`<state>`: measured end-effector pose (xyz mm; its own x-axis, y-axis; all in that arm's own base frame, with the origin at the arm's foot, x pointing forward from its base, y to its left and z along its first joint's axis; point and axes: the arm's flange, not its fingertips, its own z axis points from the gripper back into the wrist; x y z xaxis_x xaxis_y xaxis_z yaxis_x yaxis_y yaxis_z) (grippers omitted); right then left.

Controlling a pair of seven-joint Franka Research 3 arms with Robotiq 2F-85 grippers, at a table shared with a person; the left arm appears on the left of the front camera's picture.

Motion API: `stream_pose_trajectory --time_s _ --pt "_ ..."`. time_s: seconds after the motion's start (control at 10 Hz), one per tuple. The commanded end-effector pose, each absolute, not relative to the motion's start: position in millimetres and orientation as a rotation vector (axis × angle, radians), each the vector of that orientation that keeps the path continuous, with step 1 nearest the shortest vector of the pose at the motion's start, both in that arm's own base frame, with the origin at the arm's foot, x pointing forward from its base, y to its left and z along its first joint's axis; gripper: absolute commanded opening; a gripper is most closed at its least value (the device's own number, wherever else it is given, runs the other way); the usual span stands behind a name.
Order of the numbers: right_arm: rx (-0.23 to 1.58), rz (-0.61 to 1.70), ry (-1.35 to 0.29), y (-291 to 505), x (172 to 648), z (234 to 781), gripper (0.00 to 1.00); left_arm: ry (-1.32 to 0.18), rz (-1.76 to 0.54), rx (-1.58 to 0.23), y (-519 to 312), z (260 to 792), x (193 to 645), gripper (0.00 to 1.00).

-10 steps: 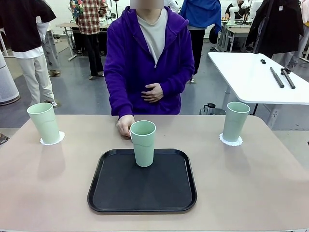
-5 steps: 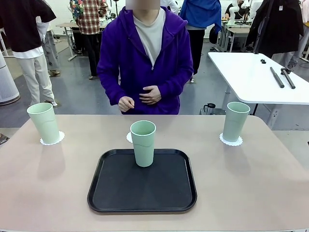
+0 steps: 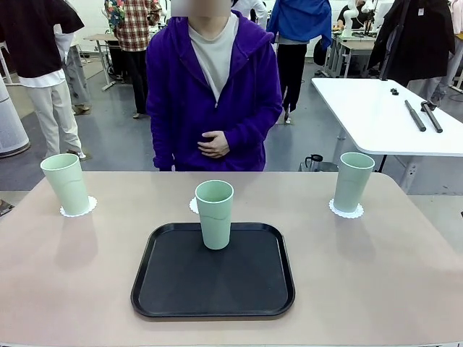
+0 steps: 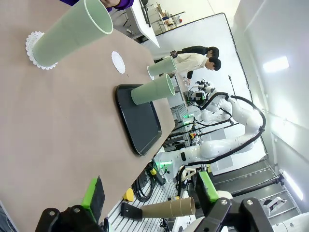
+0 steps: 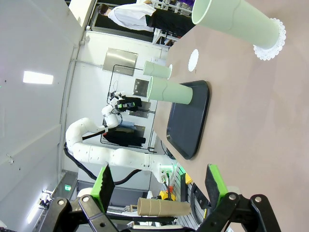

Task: Place coasters on the table and set cups on them.
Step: Take one Reusable plastic cup from the Flat Tray and place it on a coaster set by the human.

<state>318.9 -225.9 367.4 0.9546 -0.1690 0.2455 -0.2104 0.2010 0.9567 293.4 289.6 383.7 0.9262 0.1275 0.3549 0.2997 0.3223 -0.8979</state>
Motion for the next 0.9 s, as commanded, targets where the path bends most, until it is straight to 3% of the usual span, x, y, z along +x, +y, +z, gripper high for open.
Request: stream_pose_trajectory --time_s 0.0,0.1,0.3,0.5,0.8 --pt "1.378 0.033 -0.331 -225 318 369 1.00 -0.406 -0.116 -1.250 289 385 291 1.00" --pt "1.376 0.030 -0.327 -226 319 367 1.00 -0.406 -0.116 -1.250 289 385 291 1.00" --pt "1.272 0.089 -0.327 -206 340 415 1.00 -0.406 -0.116 -1.250 289 385 291 1.00" --pt "1.083 0.223 -0.219 -146 365 477 1.00 -0.406 -0.116 -1.250 289 385 291 1.00" --pt "0.787 0.376 -0.186 -39 396 523 1.00 -0.406 -0.116 -1.250 289 385 291 1.00"
